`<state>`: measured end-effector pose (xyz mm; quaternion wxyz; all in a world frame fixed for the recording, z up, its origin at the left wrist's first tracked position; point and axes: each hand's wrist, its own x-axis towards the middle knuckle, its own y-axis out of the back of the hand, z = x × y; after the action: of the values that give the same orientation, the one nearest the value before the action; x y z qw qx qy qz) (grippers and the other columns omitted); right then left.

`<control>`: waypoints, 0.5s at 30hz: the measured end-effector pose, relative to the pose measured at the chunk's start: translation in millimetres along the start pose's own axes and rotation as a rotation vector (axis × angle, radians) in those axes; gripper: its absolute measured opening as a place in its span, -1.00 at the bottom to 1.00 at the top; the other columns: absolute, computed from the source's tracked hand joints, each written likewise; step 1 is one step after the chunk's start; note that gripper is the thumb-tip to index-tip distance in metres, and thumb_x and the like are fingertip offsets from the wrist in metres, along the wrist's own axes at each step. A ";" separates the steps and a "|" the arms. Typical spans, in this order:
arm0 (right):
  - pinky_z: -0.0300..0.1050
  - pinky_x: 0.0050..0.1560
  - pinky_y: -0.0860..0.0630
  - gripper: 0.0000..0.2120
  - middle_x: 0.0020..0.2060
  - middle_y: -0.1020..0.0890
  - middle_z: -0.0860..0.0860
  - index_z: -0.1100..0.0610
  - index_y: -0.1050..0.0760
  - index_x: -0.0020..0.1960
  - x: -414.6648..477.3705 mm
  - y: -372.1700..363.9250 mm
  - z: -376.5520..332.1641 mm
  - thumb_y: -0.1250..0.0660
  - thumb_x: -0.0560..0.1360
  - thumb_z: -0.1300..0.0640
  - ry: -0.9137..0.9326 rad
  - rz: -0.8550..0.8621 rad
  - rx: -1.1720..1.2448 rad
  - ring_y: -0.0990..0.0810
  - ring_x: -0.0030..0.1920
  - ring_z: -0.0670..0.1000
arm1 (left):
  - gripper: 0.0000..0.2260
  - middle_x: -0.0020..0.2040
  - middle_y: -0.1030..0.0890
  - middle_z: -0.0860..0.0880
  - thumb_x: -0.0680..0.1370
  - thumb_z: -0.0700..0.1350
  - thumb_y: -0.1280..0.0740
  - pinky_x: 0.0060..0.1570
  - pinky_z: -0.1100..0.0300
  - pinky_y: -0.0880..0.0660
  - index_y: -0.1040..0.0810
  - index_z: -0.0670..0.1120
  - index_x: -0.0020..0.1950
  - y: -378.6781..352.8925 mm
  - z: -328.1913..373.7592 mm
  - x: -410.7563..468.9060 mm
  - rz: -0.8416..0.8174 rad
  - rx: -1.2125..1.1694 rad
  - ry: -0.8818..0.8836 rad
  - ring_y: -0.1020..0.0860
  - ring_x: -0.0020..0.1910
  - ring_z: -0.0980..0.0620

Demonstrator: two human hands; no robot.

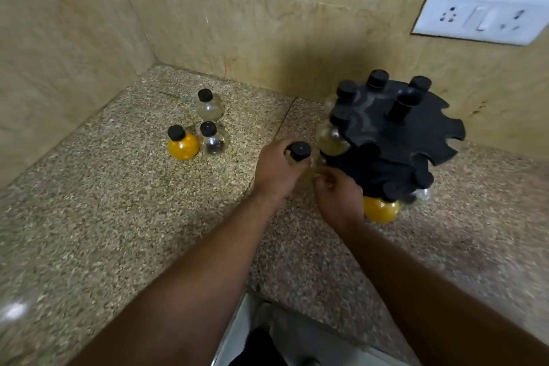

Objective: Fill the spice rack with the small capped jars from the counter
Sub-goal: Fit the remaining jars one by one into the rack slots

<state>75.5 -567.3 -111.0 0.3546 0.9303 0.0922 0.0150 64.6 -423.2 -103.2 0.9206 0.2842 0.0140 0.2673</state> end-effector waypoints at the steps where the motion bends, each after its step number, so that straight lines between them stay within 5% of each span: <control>1: -0.15 -0.05 -0.45 -0.68 0.05 -0.70 -0.02 0.04 -0.61 0.25 -4.8 9.2 2.6 -0.29 0.57 -0.02 -0.019 0.025 0.069 -0.64 0.06 0.05 | -0.70 -0.05 -0.60 0.25 0.40 -0.03 -0.57 -0.08 0.56 -0.35 -0.64 0.05 0.09 -2.9 6.0 -9.8 -0.031 -0.027 0.001 -0.52 -0.09 0.35; 6: 0.09 -0.05 -0.66 -0.66 -0.12 -0.73 0.01 0.04 -0.67 0.05 -14.5 48.9 9.8 -0.31 0.52 -0.19 -0.197 0.103 0.665 -0.71 -0.05 0.06 | -0.58 0.06 -0.60 0.12 0.36 0.08 -0.59 0.03 0.34 -0.49 -0.63 0.02 0.16 -14.6 38.4 -38.0 -0.093 -0.065 -0.058 -0.55 0.04 0.21; 9: 0.00 -0.25 -0.59 -0.69 -0.16 -0.73 0.08 0.13 -0.65 0.00 -10.6 70.9 6.5 -0.34 0.57 -0.11 -0.335 0.154 0.935 -0.68 -0.24 0.08 | -0.55 0.10 -0.58 0.09 0.36 0.08 -0.59 0.03 0.36 -0.48 -0.62 0.01 0.20 -16.6 59.7 -43.0 -0.092 -0.082 -0.109 -0.53 0.04 0.24; 12: -0.14 -0.41 -0.47 -0.73 -0.25 -0.69 0.04 0.16 -0.62 0.01 -4.8 87.7 5.0 -0.35 0.60 -0.06 -0.388 0.181 1.025 -0.59 -0.42 -0.05 | -0.57 0.06 -0.53 0.12 0.37 0.03 -0.59 -0.02 0.46 -0.40 -0.62 -0.01 0.19 -15.7 79.5 -42.8 -0.097 -0.088 -0.166 -0.50 -0.01 0.27; 15: -0.10 -0.39 -0.40 -0.76 -0.25 -0.62 0.08 0.21 -0.61 0.06 -0.2 94.7 10.3 -0.36 0.61 0.01 -0.436 0.188 1.005 -0.53 -0.38 -0.04 | -0.55 0.13 -0.55 0.07 0.37 0.05 -0.59 0.06 0.36 -0.46 -0.62 0.00 0.21 -17.3 87.6 -37.7 -0.113 -0.056 -0.195 -0.53 0.09 0.16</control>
<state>91.5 -643.4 -55.9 -0.1250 0.9707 -0.0709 -0.1924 56.3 -499.2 -43.8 0.9389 0.2816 -0.0672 0.1861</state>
